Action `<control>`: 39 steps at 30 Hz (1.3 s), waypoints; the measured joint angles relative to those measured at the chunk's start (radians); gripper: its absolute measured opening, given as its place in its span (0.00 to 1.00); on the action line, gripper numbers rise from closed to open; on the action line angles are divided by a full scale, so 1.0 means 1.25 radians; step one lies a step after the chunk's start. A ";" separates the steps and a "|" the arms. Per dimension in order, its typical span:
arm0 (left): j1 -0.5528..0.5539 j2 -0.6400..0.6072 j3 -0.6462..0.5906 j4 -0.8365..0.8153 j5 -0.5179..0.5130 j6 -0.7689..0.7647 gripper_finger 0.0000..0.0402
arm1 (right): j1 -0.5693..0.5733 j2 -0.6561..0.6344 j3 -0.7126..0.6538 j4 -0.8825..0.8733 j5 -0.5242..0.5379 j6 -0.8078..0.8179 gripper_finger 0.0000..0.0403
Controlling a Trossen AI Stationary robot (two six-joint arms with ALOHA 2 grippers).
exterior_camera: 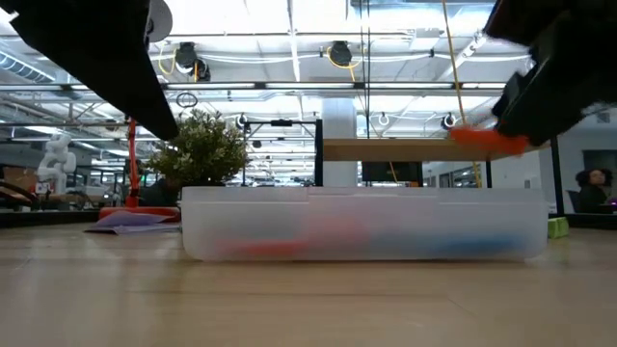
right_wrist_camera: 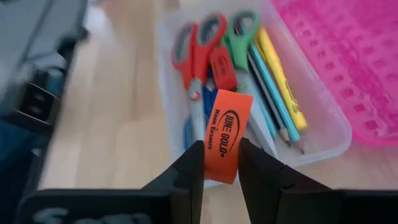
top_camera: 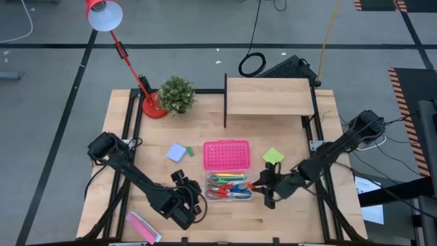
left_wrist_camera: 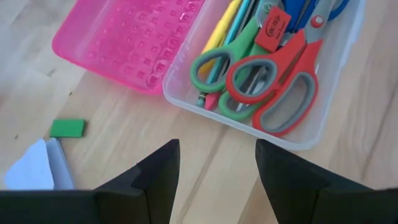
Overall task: Pack school essentials
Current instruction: Put the right orange eraser into the pink supply box, then put the orange eraser into the pink supply box
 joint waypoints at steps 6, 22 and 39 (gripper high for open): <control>-0.010 0.000 0.000 0.001 -0.002 -0.026 0.53 | -0.041 0.079 0.067 0.002 -0.063 -0.087 0.19; -0.048 -0.005 0.000 -0.075 -0.014 -0.016 0.53 | -0.053 0.135 0.118 -0.017 -0.110 -0.157 0.43; -0.051 -0.221 -0.068 -0.202 0.189 0.072 0.53 | 0.015 0.037 0.119 -0.022 -0.075 -0.206 0.49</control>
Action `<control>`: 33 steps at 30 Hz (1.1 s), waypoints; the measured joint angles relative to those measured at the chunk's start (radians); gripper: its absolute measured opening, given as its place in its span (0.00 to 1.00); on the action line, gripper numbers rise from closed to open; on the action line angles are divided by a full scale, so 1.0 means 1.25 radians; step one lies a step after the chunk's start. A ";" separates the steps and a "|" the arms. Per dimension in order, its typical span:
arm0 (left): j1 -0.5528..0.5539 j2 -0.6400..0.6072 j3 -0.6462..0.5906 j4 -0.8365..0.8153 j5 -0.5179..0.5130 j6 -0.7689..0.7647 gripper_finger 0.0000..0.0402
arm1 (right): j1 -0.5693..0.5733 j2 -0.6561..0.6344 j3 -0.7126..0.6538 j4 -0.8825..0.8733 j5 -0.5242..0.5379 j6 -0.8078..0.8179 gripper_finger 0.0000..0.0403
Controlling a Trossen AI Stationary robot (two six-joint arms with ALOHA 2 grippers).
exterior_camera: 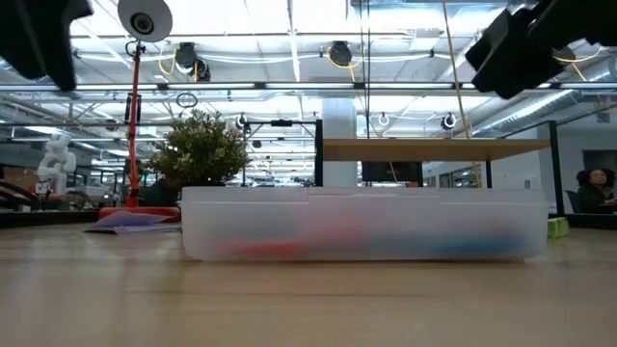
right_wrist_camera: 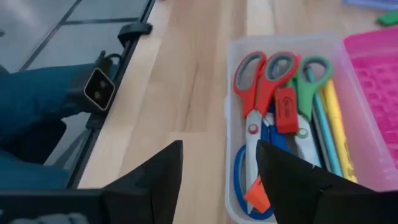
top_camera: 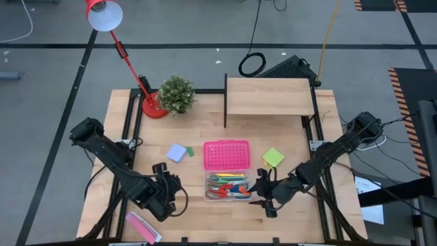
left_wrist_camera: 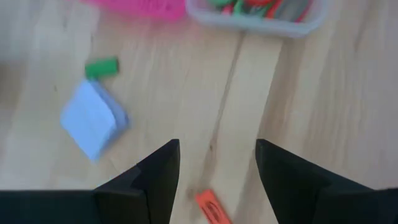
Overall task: Pack school essentials
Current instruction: Put the orange eraser into the pink supply box
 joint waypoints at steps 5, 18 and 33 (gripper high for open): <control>-0.012 0.007 -0.044 0.005 0.100 -0.219 0.53 | 0.015 -0.020 0.000 -0.008 0.034 0.002 0.49; -0.058 0.008 -0.168 0.031 0.198 -0.641 0.53 | 0.018 -0.025 0.000 -0.009 0.035 0.011 0.49; -0.058 0.008 -0.301 0.206 0.234 -0.616 0.53 | 0.017 -0.025 0.000 -0.015 0.034 0.009 0.49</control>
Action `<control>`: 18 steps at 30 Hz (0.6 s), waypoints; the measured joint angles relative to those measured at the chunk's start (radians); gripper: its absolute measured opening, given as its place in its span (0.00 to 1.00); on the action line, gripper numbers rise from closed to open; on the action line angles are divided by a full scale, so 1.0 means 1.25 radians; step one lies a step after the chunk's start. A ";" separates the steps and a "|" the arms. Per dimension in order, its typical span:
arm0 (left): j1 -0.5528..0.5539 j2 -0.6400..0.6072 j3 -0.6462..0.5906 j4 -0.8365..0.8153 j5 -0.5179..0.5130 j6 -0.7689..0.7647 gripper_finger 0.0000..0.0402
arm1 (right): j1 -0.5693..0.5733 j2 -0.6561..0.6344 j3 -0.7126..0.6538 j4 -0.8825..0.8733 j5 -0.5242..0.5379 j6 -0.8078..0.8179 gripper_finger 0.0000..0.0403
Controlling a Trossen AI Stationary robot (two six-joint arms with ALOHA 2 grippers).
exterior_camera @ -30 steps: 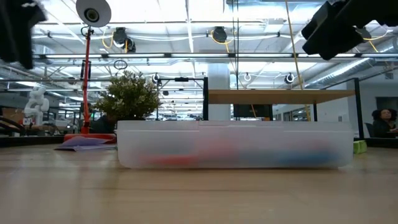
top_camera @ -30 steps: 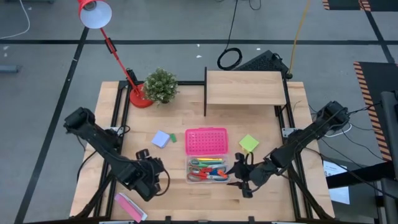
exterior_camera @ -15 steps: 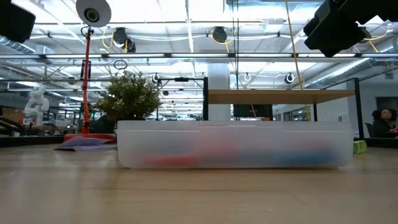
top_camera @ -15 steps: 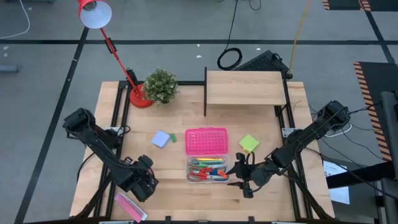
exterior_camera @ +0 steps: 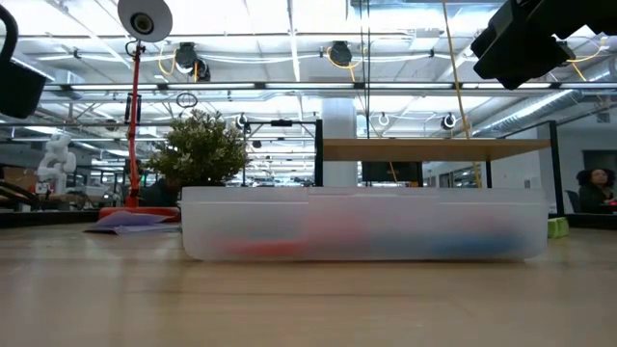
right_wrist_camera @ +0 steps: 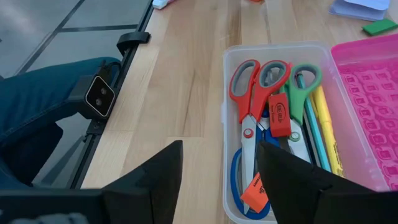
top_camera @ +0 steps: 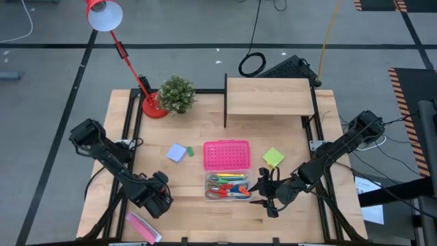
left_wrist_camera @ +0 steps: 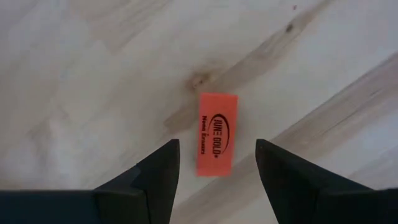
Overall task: Pack school essentials
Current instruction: Put the orange eraser into the pink supply box
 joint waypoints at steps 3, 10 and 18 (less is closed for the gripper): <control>-0.001 0.000 -0.014 0.023 0.000 0.009 0.53 | 0.000 0.000 0.000 0.000 0.000 0.000 0.49; -0.001 -0.004 -0.049 0.054 0.004 0.046 0.51 | 0.000 0.000 0.000 0.000 0.000 0.002 0.49; -0.001 -0.003 -0.052 0.067 0.004 0.091 0.32 | 0.000 0.000 0.000 -0.002 -0.001 0.003 0.49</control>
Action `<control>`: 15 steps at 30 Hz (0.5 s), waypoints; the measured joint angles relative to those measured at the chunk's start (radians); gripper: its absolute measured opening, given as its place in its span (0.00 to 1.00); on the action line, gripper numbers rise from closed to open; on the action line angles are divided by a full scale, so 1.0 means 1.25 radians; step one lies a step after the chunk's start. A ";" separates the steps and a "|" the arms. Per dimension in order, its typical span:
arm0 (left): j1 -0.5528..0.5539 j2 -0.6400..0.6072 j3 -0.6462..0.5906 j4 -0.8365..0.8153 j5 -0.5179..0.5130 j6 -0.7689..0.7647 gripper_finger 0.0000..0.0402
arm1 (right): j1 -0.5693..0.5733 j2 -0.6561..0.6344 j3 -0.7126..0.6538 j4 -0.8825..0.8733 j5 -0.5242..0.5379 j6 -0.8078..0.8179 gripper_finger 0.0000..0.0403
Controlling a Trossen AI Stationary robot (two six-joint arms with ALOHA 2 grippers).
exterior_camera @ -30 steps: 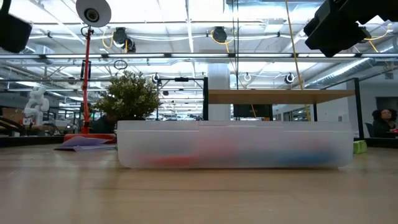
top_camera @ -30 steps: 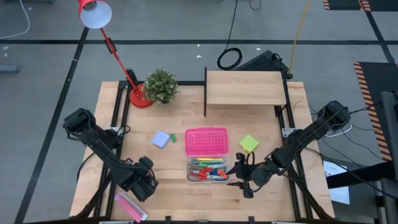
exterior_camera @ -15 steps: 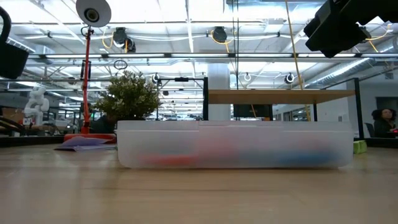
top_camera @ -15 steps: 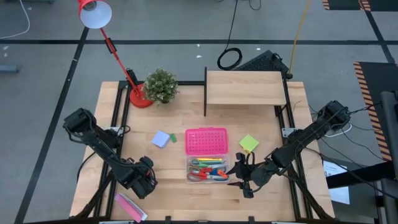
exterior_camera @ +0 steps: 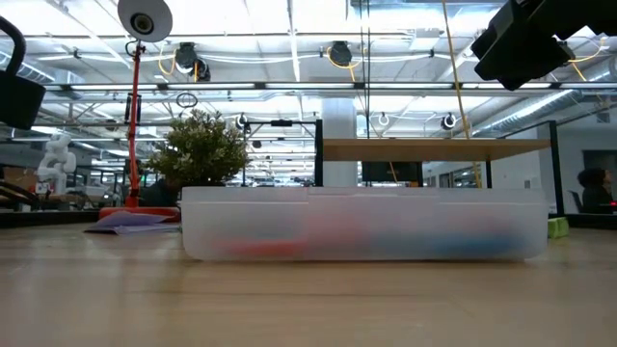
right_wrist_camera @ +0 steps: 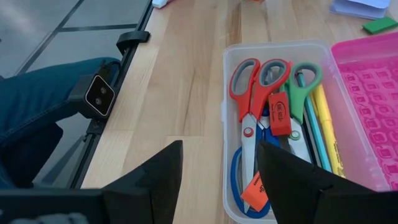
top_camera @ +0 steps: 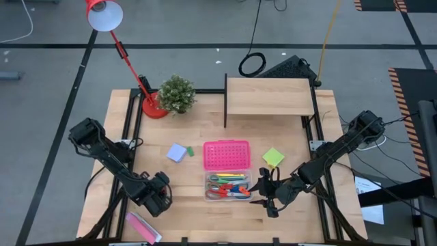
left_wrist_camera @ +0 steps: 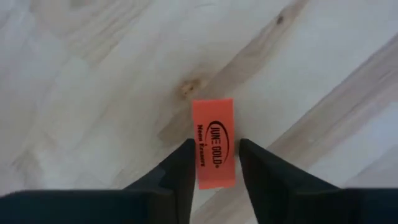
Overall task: Pack school essentials
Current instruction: Put the orange eraser into the pink supply box
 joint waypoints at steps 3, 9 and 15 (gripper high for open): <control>0.000 0.001 0.000 0.000 0.000 0.023 0.28 | 0.000 0.000 0.000 0.000 -0.001 0.011 0.49; 0.005 0.002 0.011 -0.006 -0.008 0.066 0.24 | 0.000 0.000 0.000 -0.001 -0.003 0.018 0.49; 0.040 -0.024 0.041 -0.010 -0.031 0.149 0.24 | 0.000 0.000 0.000 -0.009 -0.003 0.041 0.49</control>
